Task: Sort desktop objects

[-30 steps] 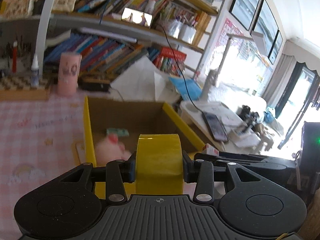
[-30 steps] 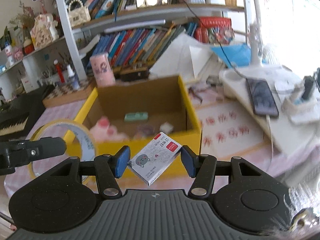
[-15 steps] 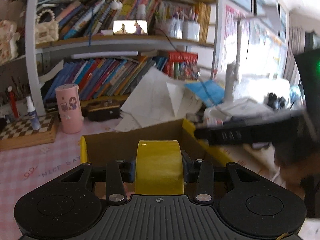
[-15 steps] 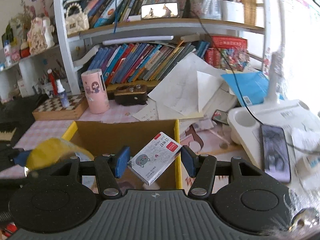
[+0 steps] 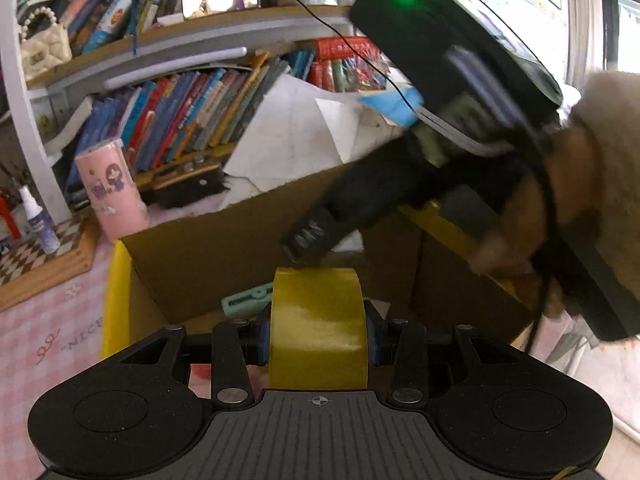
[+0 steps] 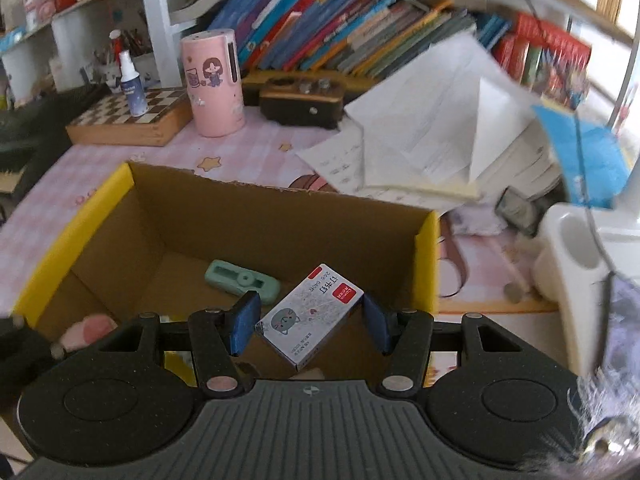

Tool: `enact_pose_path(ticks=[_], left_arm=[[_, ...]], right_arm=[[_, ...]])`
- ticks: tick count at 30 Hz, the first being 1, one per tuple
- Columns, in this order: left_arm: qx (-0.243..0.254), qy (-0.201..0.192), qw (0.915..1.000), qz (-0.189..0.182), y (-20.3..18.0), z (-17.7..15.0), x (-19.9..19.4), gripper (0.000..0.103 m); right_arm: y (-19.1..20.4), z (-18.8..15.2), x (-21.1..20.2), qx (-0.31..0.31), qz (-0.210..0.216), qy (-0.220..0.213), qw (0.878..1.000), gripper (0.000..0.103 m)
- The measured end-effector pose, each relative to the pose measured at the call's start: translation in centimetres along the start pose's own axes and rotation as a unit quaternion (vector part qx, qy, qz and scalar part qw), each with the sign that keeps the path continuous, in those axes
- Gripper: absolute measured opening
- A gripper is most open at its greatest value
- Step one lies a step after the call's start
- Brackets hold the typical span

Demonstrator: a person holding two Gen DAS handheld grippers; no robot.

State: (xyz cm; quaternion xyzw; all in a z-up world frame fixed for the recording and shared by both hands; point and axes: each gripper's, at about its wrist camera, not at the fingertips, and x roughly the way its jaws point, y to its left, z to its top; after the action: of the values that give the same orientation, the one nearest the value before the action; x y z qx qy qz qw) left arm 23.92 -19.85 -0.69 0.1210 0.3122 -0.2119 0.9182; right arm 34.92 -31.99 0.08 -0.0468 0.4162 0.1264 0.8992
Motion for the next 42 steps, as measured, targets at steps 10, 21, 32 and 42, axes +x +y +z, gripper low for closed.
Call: enact_pose_path(ticks=[10,21,32,42], left_arm=[[0.000,-0.028,0.9991,0.033,0.1,0.4,-1.3,0.066],[-0.089,-0.132,0.9822,0.100,3.1,0.5,-10.0,0.077],[-0.164,-0.128,0.9585,0.195,7.6,-4.3,-16.7,0.081],[-0.210,-0.098,0.9435,0.236,8.8,-10.0,-21.3,0.083]], right_arm=[[0.1,0.7,0.5,0.005,0.024,0.003,1.000,0.069],[-1.0,1.3,-4.5,0.053,0.019,-0.084,0.995,0.079],[3.4,-4.4,-13.2,0.059,-0.031,-0.195,0.979,0.084],[10.5,-12.6,-17.0,0.087,-0.054,-0.188,0.977,0.089]])
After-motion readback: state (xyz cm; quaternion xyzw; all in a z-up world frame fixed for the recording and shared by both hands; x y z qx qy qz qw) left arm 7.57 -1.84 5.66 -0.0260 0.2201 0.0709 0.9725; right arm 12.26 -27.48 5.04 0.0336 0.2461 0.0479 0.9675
